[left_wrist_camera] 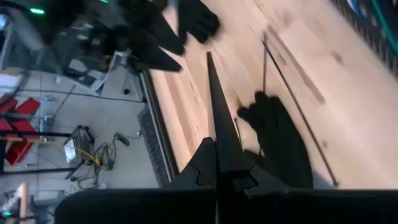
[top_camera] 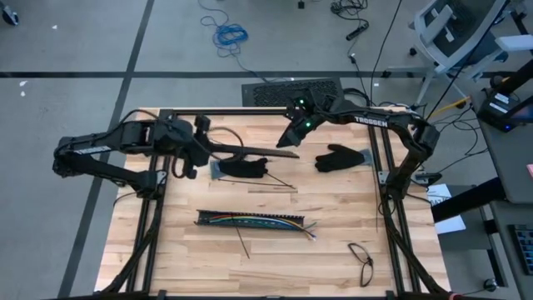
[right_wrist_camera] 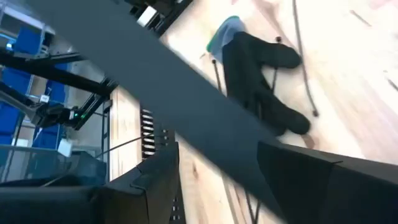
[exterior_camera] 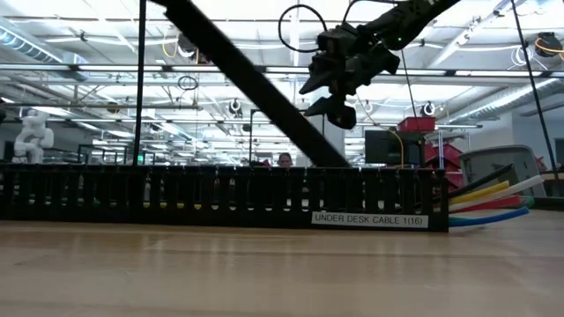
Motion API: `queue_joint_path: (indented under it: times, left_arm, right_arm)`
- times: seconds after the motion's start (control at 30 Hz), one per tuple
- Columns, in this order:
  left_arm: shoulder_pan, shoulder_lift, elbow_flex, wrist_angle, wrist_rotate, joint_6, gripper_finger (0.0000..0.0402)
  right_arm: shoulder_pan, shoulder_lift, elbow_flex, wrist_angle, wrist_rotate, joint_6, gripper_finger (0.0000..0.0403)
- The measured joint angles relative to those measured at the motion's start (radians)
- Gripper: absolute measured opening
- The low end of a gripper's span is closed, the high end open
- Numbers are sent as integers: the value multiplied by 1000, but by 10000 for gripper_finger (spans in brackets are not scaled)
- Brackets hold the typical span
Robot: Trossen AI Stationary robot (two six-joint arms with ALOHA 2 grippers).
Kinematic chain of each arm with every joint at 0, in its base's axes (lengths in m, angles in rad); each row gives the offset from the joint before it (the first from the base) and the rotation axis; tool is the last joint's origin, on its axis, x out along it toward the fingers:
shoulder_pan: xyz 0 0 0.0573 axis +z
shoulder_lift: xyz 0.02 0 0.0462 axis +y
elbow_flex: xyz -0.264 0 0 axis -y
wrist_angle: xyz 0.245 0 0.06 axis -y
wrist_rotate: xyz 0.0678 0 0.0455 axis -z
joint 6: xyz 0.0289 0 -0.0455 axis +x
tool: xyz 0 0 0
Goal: Ziptie cables
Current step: Close the cable duct
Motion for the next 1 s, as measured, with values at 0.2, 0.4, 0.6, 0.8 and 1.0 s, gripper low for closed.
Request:
queue_joint_path:
  times: [0.2, 0.4, 0.6, 0.8, 1.0]
  left_arm:
    - [1, -23, 117, 7, 41, -215, 0]
    - [-15, -43, 172, -40, -19, -281, 0]
    - [-83, -51, 159, -237, -275, -72, 0]
    - [-139, -46, 148, -188, -424, 188, 0]
    - [-188, -44, 148, -180, -444, 213, 0]
  right_arm:
    - [-46, 0, 0, -5, -79, 5, 212]
    - [-91, 0, 0, 0, -33, 12, 212]
    - [-188, -2, 0, 78, -32, 165, 212]
    - [-195, 19, 0, 31, -131, 253, 212]
    - [-170, 34, -1, 110, 29, 337, 212]
